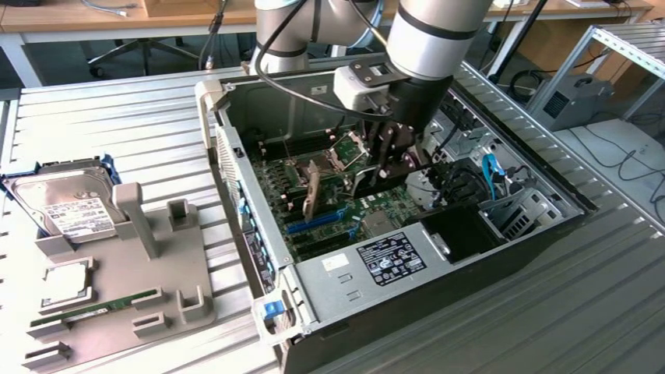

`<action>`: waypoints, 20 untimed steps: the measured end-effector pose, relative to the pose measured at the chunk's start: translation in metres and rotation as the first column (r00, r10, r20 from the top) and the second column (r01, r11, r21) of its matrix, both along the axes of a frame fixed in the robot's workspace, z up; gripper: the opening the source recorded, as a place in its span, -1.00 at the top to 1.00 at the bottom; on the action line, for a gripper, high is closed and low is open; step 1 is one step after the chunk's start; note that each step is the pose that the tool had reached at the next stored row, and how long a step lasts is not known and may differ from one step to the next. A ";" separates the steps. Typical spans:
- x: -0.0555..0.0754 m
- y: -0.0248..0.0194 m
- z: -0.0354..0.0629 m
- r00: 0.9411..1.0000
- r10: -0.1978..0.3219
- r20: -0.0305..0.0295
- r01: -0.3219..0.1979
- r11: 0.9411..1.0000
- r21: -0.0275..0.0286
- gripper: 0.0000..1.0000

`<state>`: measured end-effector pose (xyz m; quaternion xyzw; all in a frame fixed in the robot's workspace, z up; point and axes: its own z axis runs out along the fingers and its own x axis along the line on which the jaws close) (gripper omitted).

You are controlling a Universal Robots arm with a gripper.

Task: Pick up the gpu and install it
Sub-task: 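Insert the gpu into the slot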

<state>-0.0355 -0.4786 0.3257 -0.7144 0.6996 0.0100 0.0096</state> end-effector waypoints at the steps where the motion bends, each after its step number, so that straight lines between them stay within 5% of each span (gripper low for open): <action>1: 0.000 0.0000 -0.0001 1.000 -0.009 0.000 0.009 1.000 0.000 0.47; 6: -0.002 0.0000 -0.0007 0.999 -0.051 0.000 0.051 0.999 0.000 0.47; 20: -0.009 0.0000 -0.0017 0.999 -0.052 0.000 0.052 0.999 0.000 0.47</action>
